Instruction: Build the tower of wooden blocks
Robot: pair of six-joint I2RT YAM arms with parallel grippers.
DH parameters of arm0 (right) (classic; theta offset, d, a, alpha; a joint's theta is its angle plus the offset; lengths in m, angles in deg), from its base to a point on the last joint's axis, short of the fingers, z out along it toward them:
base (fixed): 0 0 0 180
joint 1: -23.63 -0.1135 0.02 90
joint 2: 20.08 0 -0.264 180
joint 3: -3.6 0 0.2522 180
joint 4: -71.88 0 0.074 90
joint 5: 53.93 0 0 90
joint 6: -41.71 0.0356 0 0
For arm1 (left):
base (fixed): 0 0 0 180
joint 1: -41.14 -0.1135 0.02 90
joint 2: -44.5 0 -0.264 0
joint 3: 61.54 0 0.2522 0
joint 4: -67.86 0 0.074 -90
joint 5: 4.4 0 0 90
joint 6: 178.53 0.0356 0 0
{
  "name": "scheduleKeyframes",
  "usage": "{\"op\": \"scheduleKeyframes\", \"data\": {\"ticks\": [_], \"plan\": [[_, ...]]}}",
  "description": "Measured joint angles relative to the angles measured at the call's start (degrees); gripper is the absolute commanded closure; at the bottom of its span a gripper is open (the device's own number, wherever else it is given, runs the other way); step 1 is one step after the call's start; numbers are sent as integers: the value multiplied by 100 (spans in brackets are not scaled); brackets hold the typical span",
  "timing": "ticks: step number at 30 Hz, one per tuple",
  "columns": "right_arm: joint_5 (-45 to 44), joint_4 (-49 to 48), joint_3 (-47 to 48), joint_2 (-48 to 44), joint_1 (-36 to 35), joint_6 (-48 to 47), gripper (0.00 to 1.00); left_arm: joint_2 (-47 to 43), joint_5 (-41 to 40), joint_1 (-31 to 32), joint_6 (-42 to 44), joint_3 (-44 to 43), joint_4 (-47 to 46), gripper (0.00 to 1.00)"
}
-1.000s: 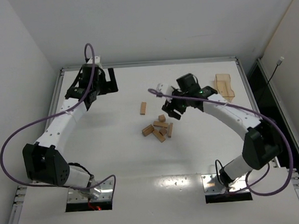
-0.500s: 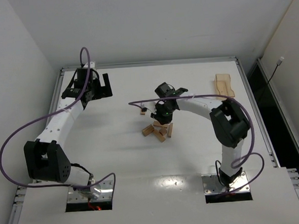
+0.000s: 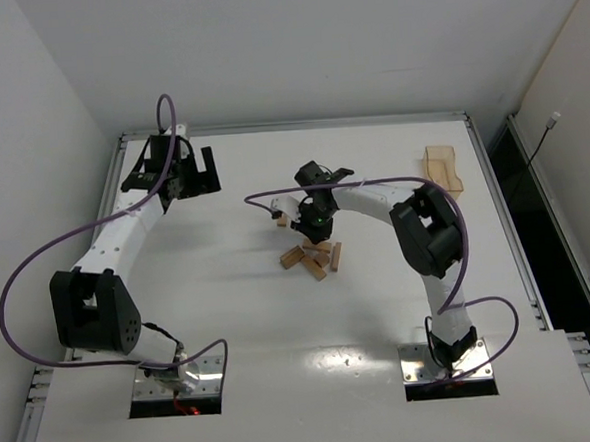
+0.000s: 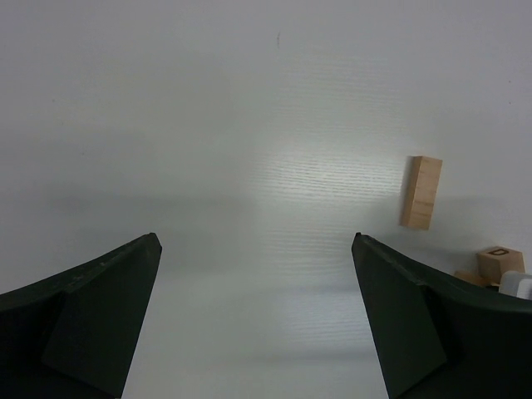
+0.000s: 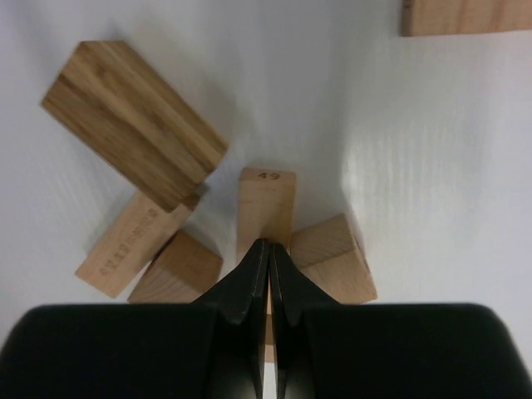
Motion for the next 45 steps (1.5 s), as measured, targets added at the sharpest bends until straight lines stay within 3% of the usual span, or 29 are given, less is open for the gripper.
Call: {"op": "scheduleKeyframes", "data": {"ticks": [9, 13, 16, 28, 45], "plan": [[-503, -127, 81, 129, 271, 85, 97, 87, 177, -31, -2, -7, 0, 0], [-546, -98, 83, 151, 452, 127, 88, 127, 214, -31, -2, -11, 0, 0], [-361, 4, 81, 133, 514, 138, 74, 177, 240, -31, -2, -11, 0, 0], [422, 332, 44, -933, 133, 105, 68, 186, 321, -31, -2, -11, -4, 0], [-328, -103, -400, -715, -59, -269, 62, 192, 363, -31, -2, -11, -2, 0]]}}
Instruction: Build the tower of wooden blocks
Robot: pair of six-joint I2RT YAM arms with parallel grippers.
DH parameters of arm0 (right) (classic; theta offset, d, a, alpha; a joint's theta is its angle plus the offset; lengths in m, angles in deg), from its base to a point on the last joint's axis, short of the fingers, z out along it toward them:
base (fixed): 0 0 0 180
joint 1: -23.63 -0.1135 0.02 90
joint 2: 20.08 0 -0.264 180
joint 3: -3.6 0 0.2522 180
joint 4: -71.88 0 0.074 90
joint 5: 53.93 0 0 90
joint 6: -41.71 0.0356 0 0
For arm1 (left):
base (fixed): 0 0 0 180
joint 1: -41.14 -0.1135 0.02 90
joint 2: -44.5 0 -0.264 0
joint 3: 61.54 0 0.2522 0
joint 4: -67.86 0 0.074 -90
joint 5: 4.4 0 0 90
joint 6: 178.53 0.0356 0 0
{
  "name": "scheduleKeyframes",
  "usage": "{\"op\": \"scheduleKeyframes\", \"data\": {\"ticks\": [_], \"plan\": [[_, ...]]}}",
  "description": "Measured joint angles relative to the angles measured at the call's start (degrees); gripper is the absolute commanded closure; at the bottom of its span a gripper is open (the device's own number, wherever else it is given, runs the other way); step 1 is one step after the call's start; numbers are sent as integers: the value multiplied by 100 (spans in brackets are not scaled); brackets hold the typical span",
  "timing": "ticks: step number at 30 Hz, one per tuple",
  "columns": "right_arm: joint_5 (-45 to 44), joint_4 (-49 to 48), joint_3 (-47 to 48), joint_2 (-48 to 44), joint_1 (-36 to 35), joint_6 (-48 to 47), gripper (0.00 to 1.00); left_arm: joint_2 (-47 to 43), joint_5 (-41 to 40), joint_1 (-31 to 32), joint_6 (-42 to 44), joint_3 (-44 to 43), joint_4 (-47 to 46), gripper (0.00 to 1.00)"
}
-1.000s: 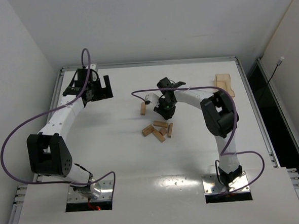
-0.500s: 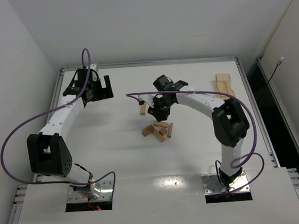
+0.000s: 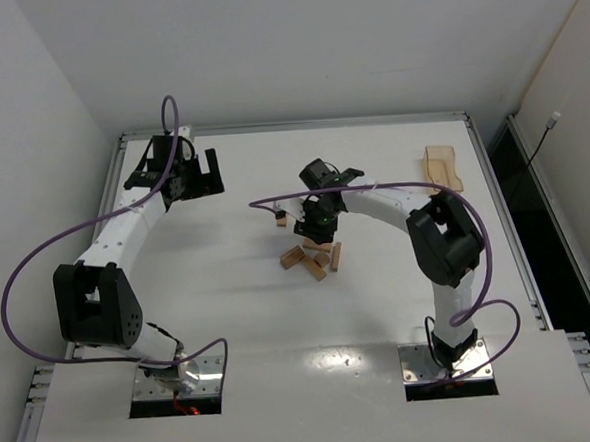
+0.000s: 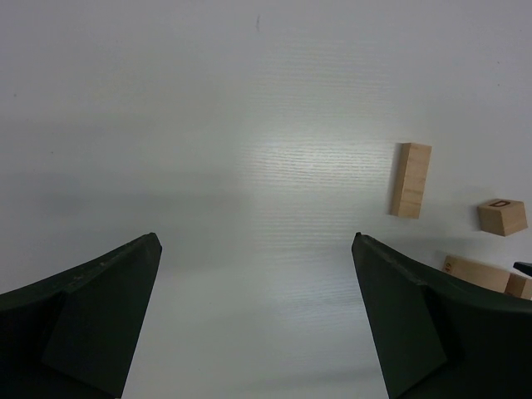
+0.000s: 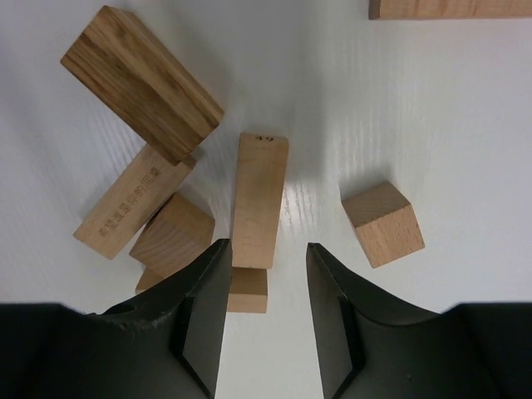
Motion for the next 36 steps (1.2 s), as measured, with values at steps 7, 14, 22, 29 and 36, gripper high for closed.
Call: {"op": "scheduleKeyframes", "data": {"ticks": [7, 14, 22, 29, 36], "plan": [[-42, -94, 0, 341, 0, -42, 59, 11, 0, 0, 0, 0, 0, 0], [-44, -72, 0, 472, 0, -61, 57, 107, 2, 0, 0, 0, -2, 0], [-153, -50, 46, 702, 0, -83, 54, 160, 17, 0, 0, 0, 0, 0], [-249, 13, 177, 774, 0, -114, 97, 166, 42, 0, 0, 0, -2, 0], [-271, 179, 289, 813, 2, -15, 100, 181, 57, 0, 0, 0, -2, 0]]}}
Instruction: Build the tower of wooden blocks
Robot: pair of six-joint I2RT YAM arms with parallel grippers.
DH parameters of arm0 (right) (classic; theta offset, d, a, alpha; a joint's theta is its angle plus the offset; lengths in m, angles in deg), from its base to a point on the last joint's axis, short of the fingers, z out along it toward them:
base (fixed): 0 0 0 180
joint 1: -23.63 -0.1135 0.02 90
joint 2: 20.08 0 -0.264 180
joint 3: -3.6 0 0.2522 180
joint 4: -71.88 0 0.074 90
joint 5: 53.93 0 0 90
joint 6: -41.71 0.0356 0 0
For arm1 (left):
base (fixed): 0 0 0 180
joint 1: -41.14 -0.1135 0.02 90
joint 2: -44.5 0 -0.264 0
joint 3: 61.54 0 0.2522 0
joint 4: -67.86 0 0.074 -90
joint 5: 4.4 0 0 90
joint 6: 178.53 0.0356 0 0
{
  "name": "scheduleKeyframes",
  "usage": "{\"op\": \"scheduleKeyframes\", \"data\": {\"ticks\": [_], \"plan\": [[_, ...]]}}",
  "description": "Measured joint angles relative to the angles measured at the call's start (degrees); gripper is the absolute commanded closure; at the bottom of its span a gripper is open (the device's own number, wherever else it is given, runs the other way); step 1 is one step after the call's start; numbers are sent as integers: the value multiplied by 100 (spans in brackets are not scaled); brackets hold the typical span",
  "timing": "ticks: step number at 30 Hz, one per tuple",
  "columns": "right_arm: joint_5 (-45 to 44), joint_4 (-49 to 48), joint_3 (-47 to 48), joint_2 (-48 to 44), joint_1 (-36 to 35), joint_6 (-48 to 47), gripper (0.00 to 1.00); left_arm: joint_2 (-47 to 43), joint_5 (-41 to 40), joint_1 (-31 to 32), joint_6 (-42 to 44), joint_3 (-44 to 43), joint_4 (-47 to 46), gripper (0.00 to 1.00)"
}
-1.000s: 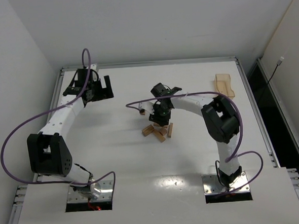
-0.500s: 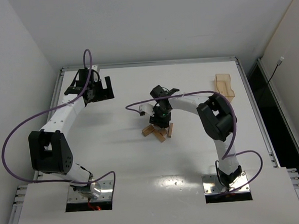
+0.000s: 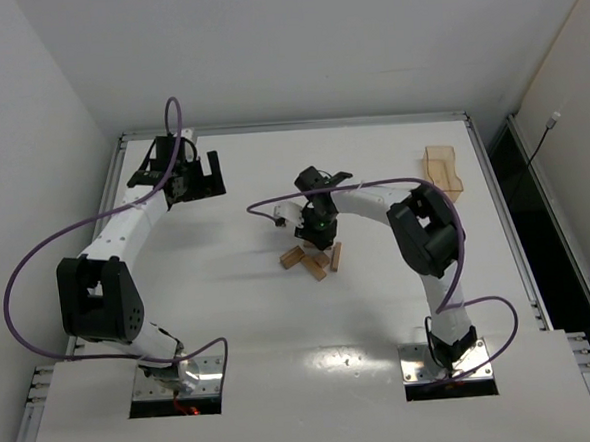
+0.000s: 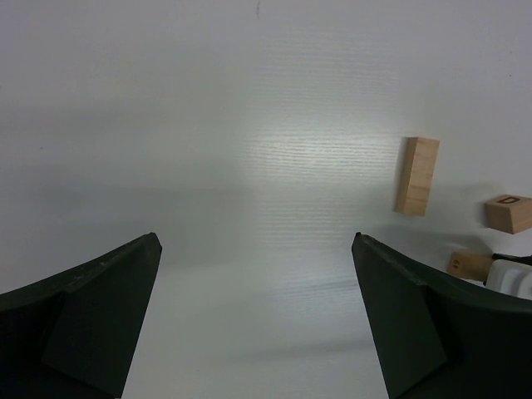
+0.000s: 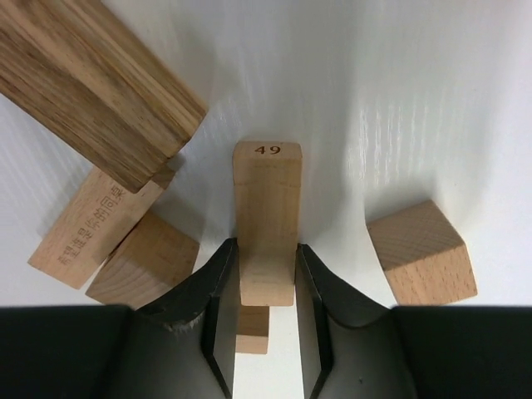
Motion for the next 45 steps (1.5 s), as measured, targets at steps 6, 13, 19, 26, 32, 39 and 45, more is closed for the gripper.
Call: {"op": "scheduleKeyframes", "data": {"ticks": [6, 13, 19, 26, 32, 39, 45], "plan": [[61, 190, 372, -304, 24, 1032, 100, -13, -85, 0, -42, 79, -66, 0], [-531, -52, 1338, -778, 118, 3209, 100, -164, -280, 0, -81, 256, -96, 0], [-1073, 90, 1626, -780, 131, 4789, 100, -271, -490, 0, -129, 256, -127, 0], [-1416, 498, 2409, -286, 149, 6360, 100, -271, -610, 0, -190, 256, -125, 0], [-1408, 656, 2441, 55, 151, 7261, 100, -271, -662, 0, -216, 256, -122, 0], [-1285, 599, 2446, 570, 151, 7512, 100, -271, -697, 0, -232, 256, -122, 0], [-1215, 595, 2621, 767, 127, 7676, 100, -271, -715, 0, -232, 256, -122, 0]]}}
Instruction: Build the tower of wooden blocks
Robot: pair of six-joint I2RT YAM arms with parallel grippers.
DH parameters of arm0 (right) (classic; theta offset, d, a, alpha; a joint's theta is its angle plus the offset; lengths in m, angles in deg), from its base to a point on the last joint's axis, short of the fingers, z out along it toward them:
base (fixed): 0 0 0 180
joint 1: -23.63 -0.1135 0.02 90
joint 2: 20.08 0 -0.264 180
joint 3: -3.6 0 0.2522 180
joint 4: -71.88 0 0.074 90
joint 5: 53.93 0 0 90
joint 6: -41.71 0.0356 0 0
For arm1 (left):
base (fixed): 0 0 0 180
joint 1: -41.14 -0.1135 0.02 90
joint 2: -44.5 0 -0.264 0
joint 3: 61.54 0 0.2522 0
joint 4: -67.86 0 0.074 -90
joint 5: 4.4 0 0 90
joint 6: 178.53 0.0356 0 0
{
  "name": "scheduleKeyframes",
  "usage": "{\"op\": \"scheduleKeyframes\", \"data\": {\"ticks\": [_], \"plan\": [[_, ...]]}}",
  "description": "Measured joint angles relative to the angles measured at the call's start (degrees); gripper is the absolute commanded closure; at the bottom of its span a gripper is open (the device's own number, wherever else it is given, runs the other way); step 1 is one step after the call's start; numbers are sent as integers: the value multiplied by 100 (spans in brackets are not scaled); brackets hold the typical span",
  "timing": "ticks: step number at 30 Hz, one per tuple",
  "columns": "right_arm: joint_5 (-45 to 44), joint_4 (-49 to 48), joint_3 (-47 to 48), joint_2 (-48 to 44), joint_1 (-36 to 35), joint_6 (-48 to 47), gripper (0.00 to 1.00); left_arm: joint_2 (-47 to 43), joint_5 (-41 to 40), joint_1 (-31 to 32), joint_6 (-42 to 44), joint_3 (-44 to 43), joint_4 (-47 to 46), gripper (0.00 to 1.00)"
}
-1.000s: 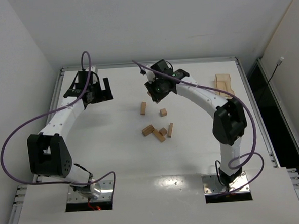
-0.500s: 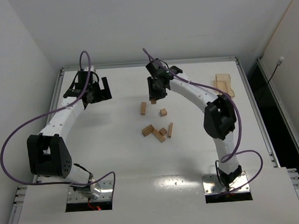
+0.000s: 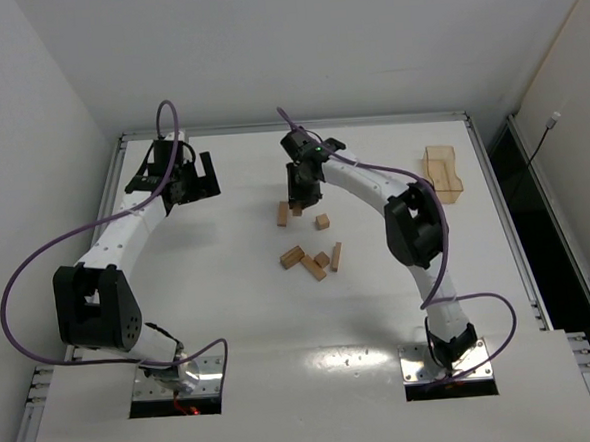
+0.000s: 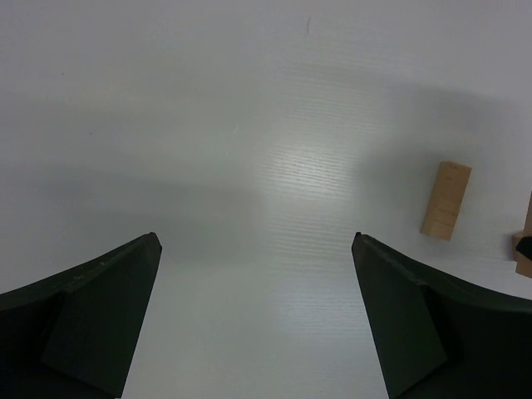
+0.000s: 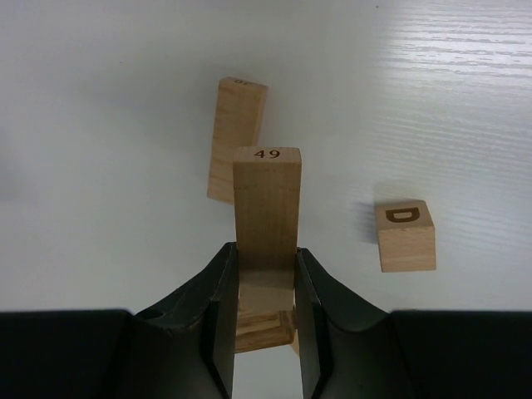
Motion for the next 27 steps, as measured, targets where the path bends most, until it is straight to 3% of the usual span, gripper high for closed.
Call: {"op": "scheduleKeyframes", "data": {"ticks": [27], "plan": [[-774, 111, 1071, 824, -494, 791, 100, 63, -11, 0, -4, -2, 0, 0]]}}
